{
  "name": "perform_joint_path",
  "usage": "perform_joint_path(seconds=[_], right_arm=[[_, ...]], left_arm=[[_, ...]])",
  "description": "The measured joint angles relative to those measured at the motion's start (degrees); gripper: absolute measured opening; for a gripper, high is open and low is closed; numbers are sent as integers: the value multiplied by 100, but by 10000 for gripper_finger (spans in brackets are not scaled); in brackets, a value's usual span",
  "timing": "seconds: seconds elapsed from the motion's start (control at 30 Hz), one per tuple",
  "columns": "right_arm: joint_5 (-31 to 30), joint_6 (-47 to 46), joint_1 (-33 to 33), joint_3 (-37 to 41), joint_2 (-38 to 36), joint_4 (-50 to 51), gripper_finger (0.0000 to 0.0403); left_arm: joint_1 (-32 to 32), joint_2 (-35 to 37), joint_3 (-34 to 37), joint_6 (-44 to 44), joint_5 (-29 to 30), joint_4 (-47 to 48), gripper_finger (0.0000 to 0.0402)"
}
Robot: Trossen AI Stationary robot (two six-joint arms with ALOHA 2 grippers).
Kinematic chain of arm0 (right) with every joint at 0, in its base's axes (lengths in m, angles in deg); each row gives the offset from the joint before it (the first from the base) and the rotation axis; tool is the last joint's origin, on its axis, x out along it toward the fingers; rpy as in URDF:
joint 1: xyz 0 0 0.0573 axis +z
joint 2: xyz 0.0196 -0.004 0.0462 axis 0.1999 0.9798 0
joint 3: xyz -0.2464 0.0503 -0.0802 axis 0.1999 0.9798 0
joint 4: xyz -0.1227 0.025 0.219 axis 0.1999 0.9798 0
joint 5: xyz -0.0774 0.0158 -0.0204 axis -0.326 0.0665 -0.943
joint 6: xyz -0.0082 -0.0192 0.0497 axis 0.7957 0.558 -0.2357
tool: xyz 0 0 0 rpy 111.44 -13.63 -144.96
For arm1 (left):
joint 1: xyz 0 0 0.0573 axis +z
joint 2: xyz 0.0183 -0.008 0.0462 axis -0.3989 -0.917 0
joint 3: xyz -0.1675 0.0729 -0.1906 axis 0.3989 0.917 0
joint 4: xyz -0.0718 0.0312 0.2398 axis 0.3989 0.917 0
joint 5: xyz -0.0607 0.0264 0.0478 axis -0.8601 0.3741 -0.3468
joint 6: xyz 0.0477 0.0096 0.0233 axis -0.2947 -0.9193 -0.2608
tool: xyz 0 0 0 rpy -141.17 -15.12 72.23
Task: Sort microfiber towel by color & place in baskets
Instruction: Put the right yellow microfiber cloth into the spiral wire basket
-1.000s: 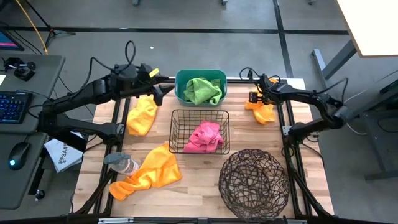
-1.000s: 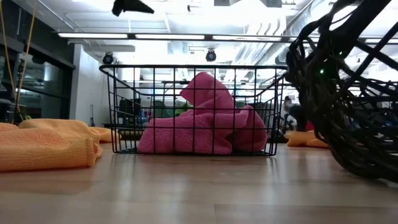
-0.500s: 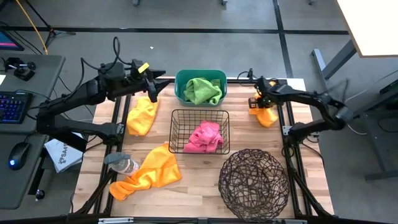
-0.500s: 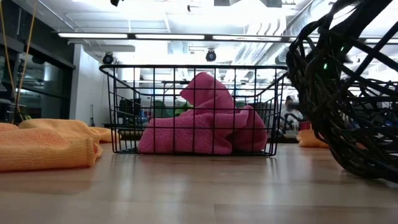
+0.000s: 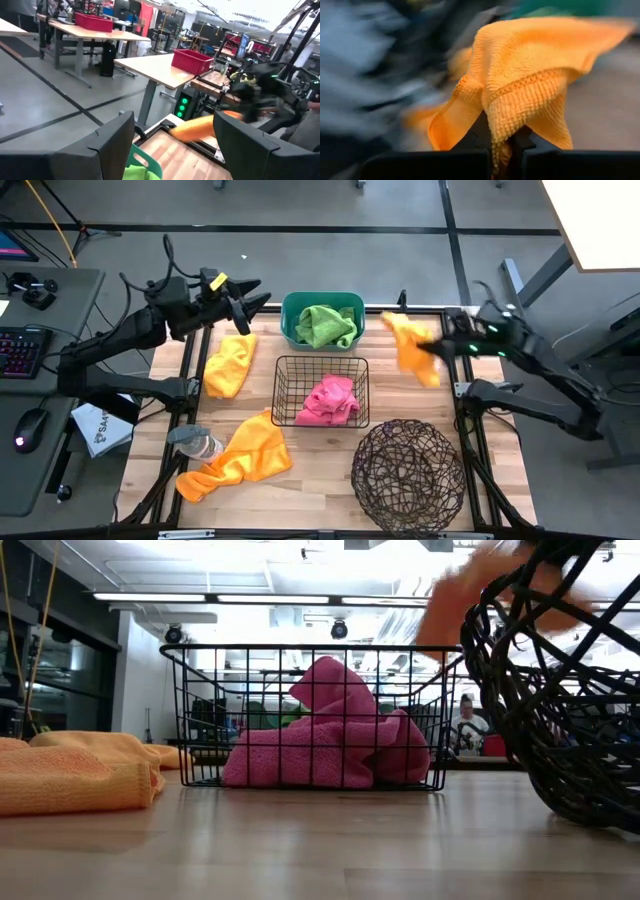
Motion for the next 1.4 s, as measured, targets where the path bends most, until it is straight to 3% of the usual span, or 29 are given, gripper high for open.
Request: perform_joint_path(seconds=[0.13, 0.33, 0.7, 0.87, 1.13, 1.27, 1.4], right_arm=[[1038, -1342, 1030, -21, -732, 62, 4], [991, -2655, 2344, -21, -1005, 92, 2], [1807, -3528, 4686, -21, 854, -1603, 1], [1717, -3830, 5913, -17, 1417, -1477, 1], [375, -3556, 6243, -17, 2466, -790, 1], [279, -3508, 6243, -17, 3183, -804, 8], [231, -3513, 6245, -17, 3828, -819, 44]], left_arm=[[0, -37, 0, 2, 119, -73, 260], [0, -59, -2, 2, 264, -268, 260], [0, -57, -2, 17, 277, -281, 260], [0, -57, -2, 14, 277, -281, 260], [0, -57, -2, -45, 276, -306, 260], [0, -57, -2, -138, 273, -337, 260], [0, -57, -2, -142, 270, -337, 260]])
